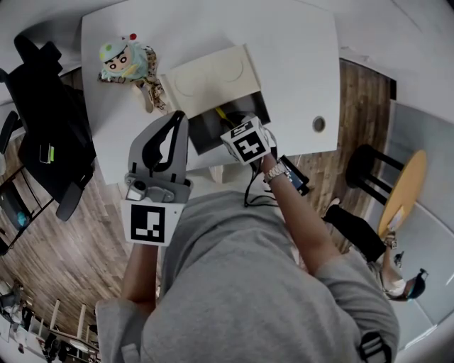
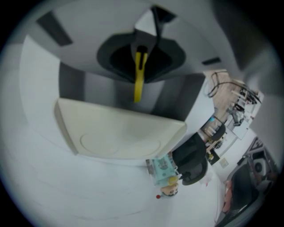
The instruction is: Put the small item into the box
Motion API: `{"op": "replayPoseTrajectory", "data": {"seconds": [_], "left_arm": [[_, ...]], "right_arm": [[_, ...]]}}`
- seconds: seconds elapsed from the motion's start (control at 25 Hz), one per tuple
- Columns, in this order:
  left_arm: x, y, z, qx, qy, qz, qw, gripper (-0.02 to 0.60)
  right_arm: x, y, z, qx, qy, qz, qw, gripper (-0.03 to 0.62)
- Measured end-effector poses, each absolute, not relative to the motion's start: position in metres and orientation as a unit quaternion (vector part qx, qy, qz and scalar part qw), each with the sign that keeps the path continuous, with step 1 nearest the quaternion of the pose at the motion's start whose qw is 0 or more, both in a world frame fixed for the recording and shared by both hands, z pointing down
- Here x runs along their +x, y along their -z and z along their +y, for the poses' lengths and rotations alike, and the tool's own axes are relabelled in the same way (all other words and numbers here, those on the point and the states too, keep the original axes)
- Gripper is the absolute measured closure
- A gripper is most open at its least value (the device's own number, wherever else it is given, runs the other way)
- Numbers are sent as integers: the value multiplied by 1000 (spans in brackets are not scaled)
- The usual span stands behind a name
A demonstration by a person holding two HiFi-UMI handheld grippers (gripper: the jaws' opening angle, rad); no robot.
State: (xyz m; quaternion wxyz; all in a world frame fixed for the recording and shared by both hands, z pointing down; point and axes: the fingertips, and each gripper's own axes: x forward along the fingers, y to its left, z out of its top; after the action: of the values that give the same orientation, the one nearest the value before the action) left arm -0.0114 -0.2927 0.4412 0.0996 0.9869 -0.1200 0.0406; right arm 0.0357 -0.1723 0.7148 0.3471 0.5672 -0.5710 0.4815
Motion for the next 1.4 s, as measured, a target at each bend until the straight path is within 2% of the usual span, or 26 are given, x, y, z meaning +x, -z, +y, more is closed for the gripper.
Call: {"op": "replayPoseTrajectory", "data": {"seconds": [0.64,1.08,1.16,1.24,1.4], "left_arm": [[-9,-440,-289,989,-40,-106,99,548],[-19,-439,-284,988,-44,-111,93,548],[-20,-438,-283,989,-42,-112,90,548],[-20,-438,-281,989,-41,-112,88,548],[-19,-435,-274,990,-39,-107,85,548]], "right_arm": [[35,-720,-171,564,-487,-565,355,505],[34,-711,-173,570,-475,-580,337,476],[36,-707,-175,578,-473,-580,325,491],[39,-704,-175,588,-469,-578,317,533],[40,-698,-171,597,-463,-579,305,551]]}}
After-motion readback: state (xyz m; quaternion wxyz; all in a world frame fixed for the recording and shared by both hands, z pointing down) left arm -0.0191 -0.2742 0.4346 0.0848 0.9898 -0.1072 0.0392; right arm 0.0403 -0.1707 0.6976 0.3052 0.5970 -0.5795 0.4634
